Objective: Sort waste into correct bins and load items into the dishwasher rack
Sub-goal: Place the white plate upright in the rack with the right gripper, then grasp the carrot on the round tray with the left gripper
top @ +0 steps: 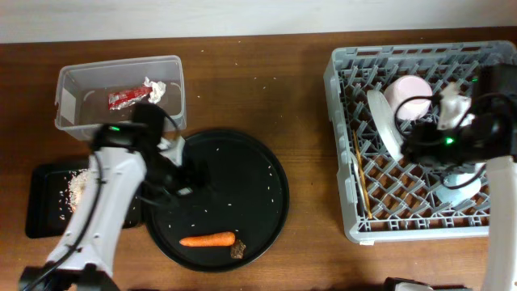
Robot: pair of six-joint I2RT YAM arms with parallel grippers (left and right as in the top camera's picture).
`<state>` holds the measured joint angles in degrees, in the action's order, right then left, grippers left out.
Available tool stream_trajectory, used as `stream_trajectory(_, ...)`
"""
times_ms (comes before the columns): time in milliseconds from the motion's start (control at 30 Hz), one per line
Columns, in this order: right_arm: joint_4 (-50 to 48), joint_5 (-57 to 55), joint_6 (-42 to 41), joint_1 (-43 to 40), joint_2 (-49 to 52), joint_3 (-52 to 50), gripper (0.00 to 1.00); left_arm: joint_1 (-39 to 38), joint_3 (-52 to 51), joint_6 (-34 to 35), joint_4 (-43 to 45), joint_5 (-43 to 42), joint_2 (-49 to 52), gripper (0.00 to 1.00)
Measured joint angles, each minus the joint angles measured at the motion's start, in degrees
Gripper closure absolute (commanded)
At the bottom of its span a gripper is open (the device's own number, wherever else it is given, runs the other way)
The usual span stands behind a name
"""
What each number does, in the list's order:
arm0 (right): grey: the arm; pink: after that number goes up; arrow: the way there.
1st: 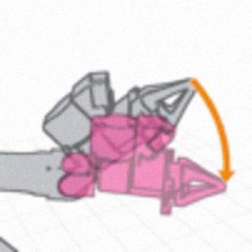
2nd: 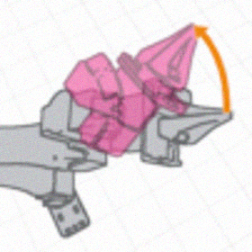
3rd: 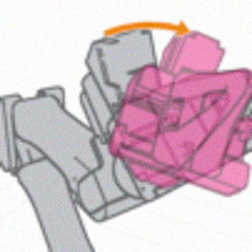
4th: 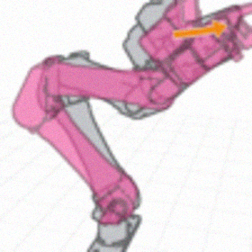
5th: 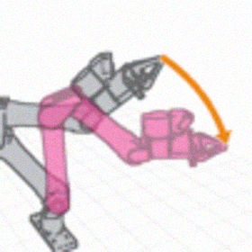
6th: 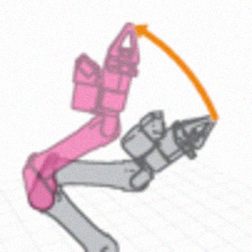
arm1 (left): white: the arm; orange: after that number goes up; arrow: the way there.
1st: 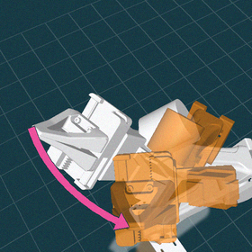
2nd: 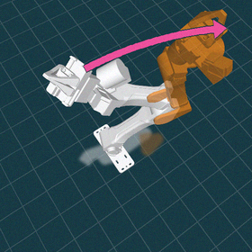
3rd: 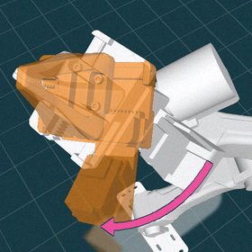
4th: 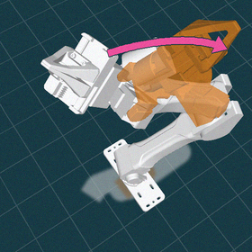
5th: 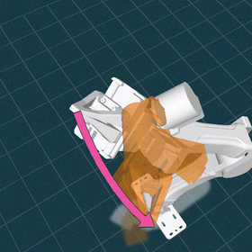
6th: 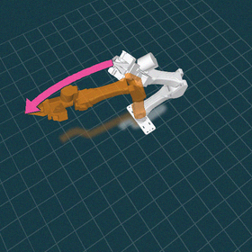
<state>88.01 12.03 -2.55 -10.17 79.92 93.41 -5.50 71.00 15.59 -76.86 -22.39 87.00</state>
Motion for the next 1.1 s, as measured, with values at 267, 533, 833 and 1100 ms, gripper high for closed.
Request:
stream_trajectory(267, -3.8, -1.7, -0.2, 4.7, 0.3, -12.9, 0.45, -15.0, -18.4, 32.1, 7.7, 3.2, 0.0, 0.01)
stream_trajectory(533, -3.8, -1.7, -0.2, 4.7, 0.3, -13.0, 0.46, -15.1, -31.2, 46.5, 31.9, 7.0, -0.3, 0.66)
stream_trajectory(833, -3.7, -1.7, -0.2, 4.7, 0.3, -13.0, 0.46, -5.2, -29.1, 33.9, 33.6, 16.3, -1.2, 0.88)
stream_trajectory(1100, -3.7, -1.7, -0.3, 4.7, 0.3, -13.0, 0.46, 24.5, -16.3, 19.9, 36.5, 23.3, -5.6, 0.87)
